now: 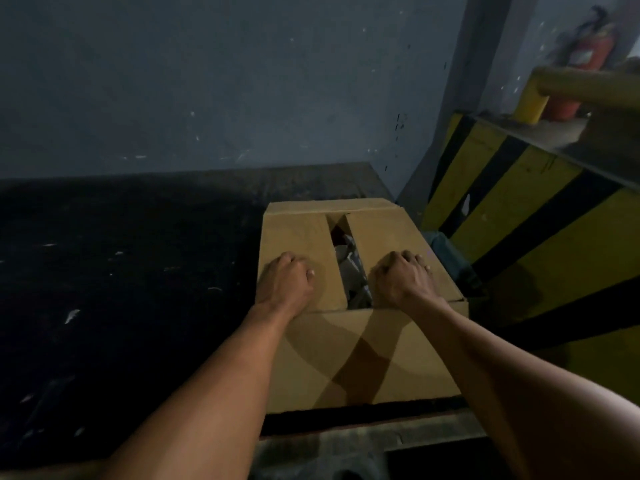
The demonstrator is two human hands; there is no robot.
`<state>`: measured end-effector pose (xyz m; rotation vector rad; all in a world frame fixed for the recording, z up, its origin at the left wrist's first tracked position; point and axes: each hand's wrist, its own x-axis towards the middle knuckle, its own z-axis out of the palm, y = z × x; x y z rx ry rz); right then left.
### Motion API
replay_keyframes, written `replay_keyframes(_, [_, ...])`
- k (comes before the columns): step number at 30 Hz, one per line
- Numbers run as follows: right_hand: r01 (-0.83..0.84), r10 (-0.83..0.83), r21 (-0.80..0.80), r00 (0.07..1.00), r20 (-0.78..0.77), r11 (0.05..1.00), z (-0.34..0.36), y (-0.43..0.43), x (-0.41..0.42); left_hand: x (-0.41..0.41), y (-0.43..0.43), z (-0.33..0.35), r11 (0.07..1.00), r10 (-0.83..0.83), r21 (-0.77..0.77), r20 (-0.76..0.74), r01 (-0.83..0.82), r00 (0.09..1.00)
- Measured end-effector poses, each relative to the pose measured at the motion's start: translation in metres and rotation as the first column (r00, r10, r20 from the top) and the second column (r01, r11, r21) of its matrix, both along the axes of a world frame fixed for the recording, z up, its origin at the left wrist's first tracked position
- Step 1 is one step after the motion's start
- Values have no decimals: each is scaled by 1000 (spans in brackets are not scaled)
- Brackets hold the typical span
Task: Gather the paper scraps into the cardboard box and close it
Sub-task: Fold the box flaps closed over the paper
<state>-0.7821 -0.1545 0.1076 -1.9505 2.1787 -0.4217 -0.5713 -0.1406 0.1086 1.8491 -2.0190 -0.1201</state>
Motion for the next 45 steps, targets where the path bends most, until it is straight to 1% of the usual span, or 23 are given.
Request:
replay_keyframes(5, [34,-34,0,999,13,999,-3,-69,-8,3,-70,-7,999,33,-7,18,-33,999])
replay_keyframes(9, [48,-47,-10,996,74,999,2,-129,-14,5,-133,-6,987,162,3,62,-162,985])
replay_keyframes(12, [67,-65,-18,992,112,998,1,-169,-20,2,-171,-1,944,325,77,-38,-321,945])
replay_keyframes(14, [128,-123,-29,984,132,991,0,-193,-23,3,-193,1,887,457,148,-133,-438,880])
replay_keyframes(16, [235,-228,-16,956,187,972,-1,-212,-21,4,-209,1,835,550,186,-213,-518,808])
replay_keyframes(18, [361,-345,-2,891,294,932,0,-221,-17,4,-217,3,785,612,163,-356,-598,706])
replay_keyframes(19, [423,-394,-4,848,354,906,2,-224,-15,4,-217,4,754,629,150,-444,-639,638])
replay_keyframes(21, [537,-467,3,730,499,843,8,-226,-14,2,-216,9,699,617,141,-616,-702,490])
replay_keyframes(23, [633,-492,56,539,683,772,14,-227,-17,5,-213,16,642,555,169,-775,-747,302])
replay_keyframes(25, [681,-436,114,322,841,724,21,-227,-24,12,-211,23,600,474,227,-873,-767,112])
replay_keyframes(27, [676,-351,141,184,918,723,23,-224,-32,22,-208,28,622,396,303,-917,-722,-44])
replay_keyframes(29, [634,-289,164,98,952,756,26,-213,-38,32,-200,33,743,301,354,-935,-568,-189])
replay_keyframes(30, [611,-263,172,62,963,773,28,-208,-40,37,-195,35,799,276,355,-934,-485,-229])
replay_keyframes(31, [592,-253,183,35,967,785,30,-203,-43,42,-190,35,838,275,352,-932,-416,-235])
replay_keyframes(32, [575,-261,202,22,965,793,31,-199,-46,46,-184,35,858,302,361,-930,-366,-209])
replay_keyframes(35, [507,-352,277,56,934,816,30,-187,-63,57,-164,32,851,447,461,-887,-250,-117])
replay_keyframes(37, [360,-389,326,117,914,874,22,-180,-81,65,-152,29,809,565,567,-823,-155,-60])
replay_keyframes(38, [287,-414,355,183,891,890,16,-172,-88,70,-146,27,778,620,614,-785,-133,0])
replay_keyframes(39, [240,-441,385,263,858,891,8,-164,-93,73,-142,23,749,660,646,-748,-148,74])
replay_keyframes(40, [242,-470,409,315,824,880,5,-153,-95,76,-138,19,733,680,656,-719,-181,145])
replay_keyframes(41, [279,-487,408,338,805,869,1,-145,-96,76,-135,16,719,694,656,-693,-227,197])
replay_keyframes(42, [323,-492,389,358,794,863,2,-137,-93,74,-132,16,715,698,645,-678,-270,228])
replay_keyframes(45, [353,-490,356,446,749,865,11,-128,-86,61,-122,26,725,687,583,-649,-367,327])
